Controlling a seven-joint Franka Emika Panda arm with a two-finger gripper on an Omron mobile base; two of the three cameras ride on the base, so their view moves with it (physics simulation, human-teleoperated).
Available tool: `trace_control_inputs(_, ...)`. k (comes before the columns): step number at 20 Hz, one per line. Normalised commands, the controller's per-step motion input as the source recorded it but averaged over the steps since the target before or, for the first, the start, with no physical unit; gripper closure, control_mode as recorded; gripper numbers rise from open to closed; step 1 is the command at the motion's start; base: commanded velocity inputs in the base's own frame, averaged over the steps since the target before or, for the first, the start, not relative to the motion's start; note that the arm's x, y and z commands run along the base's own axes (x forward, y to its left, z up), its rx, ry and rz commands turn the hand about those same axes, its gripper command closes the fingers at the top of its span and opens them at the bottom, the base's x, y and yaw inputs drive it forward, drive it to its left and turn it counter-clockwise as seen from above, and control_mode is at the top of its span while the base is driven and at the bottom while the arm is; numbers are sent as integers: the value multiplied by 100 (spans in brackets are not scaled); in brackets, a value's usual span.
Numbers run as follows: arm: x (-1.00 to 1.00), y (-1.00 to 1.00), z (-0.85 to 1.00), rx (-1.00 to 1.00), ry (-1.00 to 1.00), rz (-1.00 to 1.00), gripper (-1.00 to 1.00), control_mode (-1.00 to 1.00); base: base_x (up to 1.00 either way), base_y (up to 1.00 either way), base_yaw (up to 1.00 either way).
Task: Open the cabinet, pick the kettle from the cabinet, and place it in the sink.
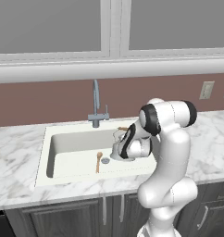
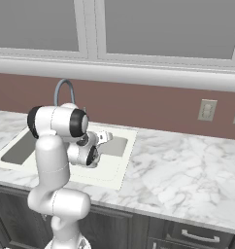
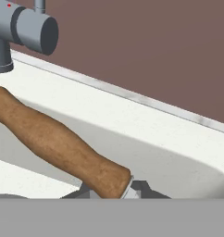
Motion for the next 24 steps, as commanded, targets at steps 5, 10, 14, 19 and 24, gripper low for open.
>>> trace_control_inputs(5, 0, 0, -26, 0, -14, -3, 100, -100, 0, 0, 0)
trace_control_inputs(10, 0, 0, -27, 0, -14, -4, 100, -100, 0, 0, 0)
trace_control_inputs(14, 0, 0, -31, 0, -10, -4, 100, -100, 0, 0, 0)
trace_control_inputs(19, -1, 1, -34, 0, -3, -4, 100, -100, 0, 0, 0)
trace_control_inputs(24, -3, 5, -36, 0, 0, -6, 100, -100, 0, 0, 0)
